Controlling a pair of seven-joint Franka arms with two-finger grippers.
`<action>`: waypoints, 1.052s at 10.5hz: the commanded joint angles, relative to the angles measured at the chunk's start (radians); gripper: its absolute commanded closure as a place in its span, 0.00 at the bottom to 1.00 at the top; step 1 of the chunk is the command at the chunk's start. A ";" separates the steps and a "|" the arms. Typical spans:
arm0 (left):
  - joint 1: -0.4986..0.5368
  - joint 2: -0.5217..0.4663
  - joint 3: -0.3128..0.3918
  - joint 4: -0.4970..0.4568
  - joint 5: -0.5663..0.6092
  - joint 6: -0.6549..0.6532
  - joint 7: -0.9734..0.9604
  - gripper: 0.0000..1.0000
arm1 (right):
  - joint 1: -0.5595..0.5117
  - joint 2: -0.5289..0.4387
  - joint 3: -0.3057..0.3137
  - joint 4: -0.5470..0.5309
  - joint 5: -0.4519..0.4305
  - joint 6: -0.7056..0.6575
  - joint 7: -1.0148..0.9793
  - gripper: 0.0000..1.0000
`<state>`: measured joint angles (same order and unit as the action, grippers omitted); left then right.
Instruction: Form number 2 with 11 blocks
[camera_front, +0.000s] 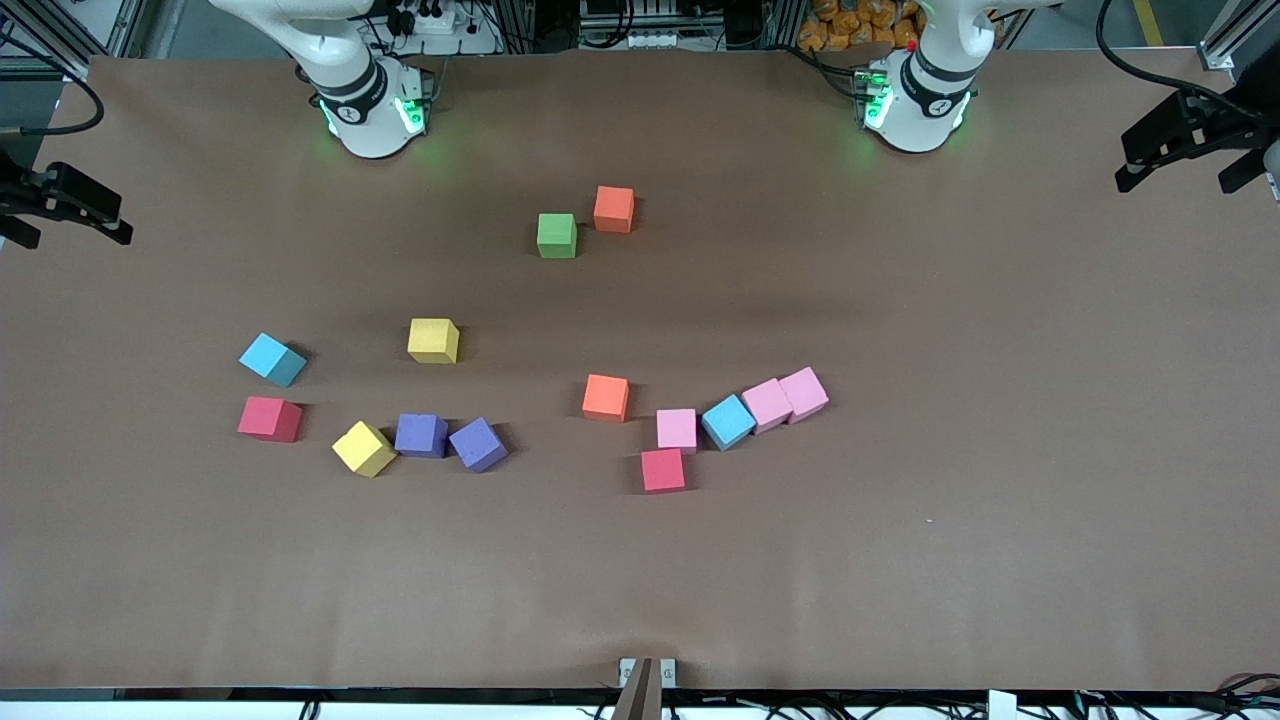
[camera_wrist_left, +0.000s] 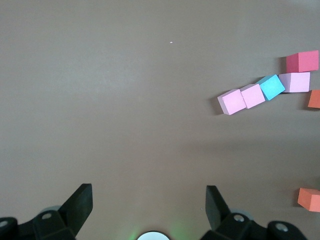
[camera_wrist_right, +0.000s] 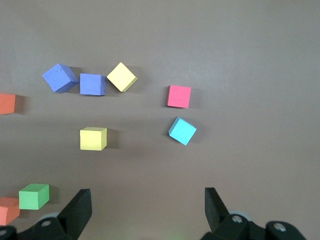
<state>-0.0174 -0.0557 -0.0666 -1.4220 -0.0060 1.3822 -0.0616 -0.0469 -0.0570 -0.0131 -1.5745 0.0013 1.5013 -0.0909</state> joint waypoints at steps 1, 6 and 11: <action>-0.007 -0.026 0.014 -0.023 -0.017 -0.003 0.014 0.00 | 0.009 -0.003 0.002 0.019 -0.018 -0.013 0.026 0.00; -0.016 -0.010 0.004 -0.014 -0.028 -0.003 0.022 0.00 | 0.013 -0.001 0.008 0.018 -0.018 -0.004 0.030 0.00; -0.033 0.048 -0.006 -0.011 -0.032 0.006 0.000 0.00 | -0.001 0.008 0.001 0.014 -0.007 -0.010 0.037 0.00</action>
<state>-0.0538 -0.0206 -0.0735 -1.4407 -0.0086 1.3854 -0.0612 -0.0443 -0.0546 -0.0101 -1.5674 0.0000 1.4988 -0.0694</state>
